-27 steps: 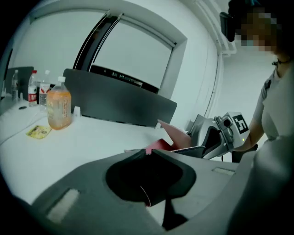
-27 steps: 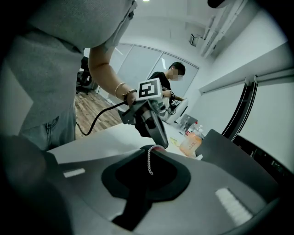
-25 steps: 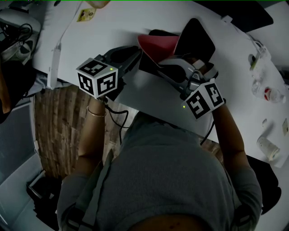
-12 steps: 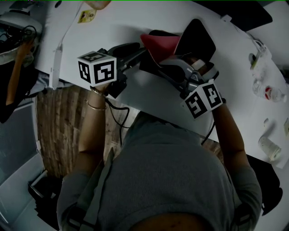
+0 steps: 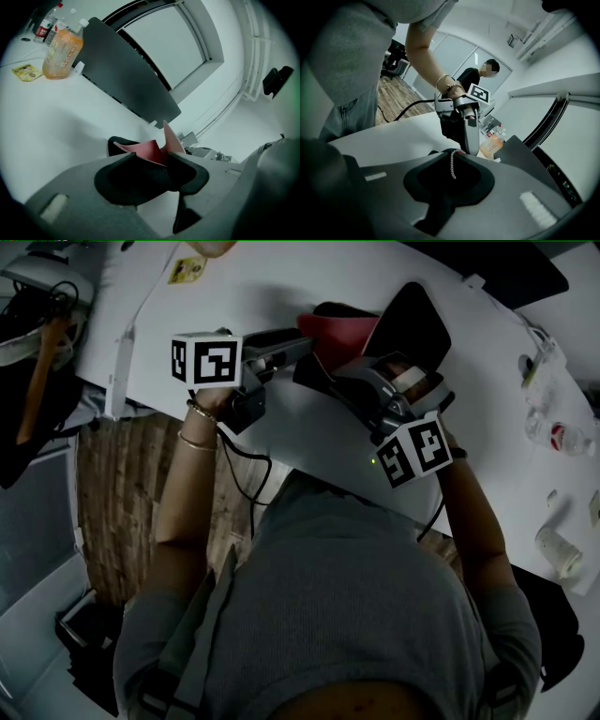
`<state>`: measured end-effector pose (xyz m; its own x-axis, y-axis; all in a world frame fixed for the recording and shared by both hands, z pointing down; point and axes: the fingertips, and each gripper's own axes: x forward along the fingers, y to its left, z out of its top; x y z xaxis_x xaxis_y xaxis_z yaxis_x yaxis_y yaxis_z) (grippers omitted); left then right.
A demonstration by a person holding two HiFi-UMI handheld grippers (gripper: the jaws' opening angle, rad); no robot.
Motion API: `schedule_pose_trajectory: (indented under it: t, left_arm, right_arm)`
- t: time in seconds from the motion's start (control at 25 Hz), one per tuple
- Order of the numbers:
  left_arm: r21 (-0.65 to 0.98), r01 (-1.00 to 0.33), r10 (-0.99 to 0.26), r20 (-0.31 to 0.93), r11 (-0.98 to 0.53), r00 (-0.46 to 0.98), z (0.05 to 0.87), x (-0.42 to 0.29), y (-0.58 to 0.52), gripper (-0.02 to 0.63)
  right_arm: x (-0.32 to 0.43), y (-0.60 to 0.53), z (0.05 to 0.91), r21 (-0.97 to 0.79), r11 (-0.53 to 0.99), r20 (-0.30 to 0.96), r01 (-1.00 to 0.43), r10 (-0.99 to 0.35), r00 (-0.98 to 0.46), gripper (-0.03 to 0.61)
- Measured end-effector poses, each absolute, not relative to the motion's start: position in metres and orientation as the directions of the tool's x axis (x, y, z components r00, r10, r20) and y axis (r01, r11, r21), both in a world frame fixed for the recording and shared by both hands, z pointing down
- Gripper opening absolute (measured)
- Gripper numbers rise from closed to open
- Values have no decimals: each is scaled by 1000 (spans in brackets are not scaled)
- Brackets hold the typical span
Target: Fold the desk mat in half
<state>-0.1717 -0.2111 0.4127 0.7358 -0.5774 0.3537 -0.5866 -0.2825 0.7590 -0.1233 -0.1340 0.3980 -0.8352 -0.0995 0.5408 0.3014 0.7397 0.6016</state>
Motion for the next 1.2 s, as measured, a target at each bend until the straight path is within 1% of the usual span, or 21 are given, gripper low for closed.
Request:
schedule_pose_trajectory:
  t: [0.08, 0.12, 0.16, 0.24, 0.32, 0.36, 0.56, 0.64, 0.68, 0.8, 1.0, 1.12, 1.2]
  left_arm:
    - [757, -594, -555, 382, -271, 739, 423, -167, -214, 199]
    - [760, -593, -548, 388, -264, 741, 426, -166, -217, 182]
    - [759, -597, -542, 397, -259, 740, 428, -166, -219, 146]
    - [726, -635, -529, 442, -263, 724, 429, -171, -217, 144]
    - [656, -702, -522, 511, -277, 683, 429, -180, -208, 152]
    - [630, -725, -522, 533, -280, 665, 429, -183, -205, 173]
    - [642, -723, -511, 545, -255, 665, 432, -182, -201, 183]
    - [648, -725, -509, 554, -235, 659, 434, -185, -197, 210]
    - [656, -721, -514, 551, -220, 658, 434, -187, -195, 229]
    - [720, -674, -539, 505, -166, 673, 434, -187, -194, 232]
    - [847, -522, -558, 386, -101, 735, 435, -177, -201, 230]
    - [870, -474, -557, 330, -133, 762, 431, -167, -212, 216]
    - [867, -468, -526, 321, -173, 788, 430, -160, -217, 187]
  right_arm:
    - [-123, -131, 403, 614, 722, 553, 320, -104, -827, 31]
    - [-124, -130, 404, 618, 716, 556, 324, -107, -824, 31]
    - [-124, -130, 405, 622, 713, 558, 323, -113, -822, 31]
    - [-125, -133, 405, 626, 717, 555, 305, -135, -821, 32]
    - [-124, -135, 403, 626, 728, 546, 281, -152, -824, 32]
    - [-123, -135, 402, 627, 729, 543, 275, -155, -826, 34]
    - [-122, -131, 405, 642, 711, 544, 286, -159, -824, 34]
    - [-122, -131, 404, 647, 711, 536, 275, -169, -827, 35]
    - [-122, -132, 403, 650, 711, 532, 267, -176, -828, 35]
    - [-121, -134, 402, 664, 702, 525, 258, -192, -829, 35]
    - [-122, -133, 401, 685, 687, 510, 244, -211, -834, 35]
    - [-123, -132, 401, 698, 665, 507, 266, -196, -839, 35]
    - [-125, -127, 403, 710, 630, 515, 315, -158, -843, 35]
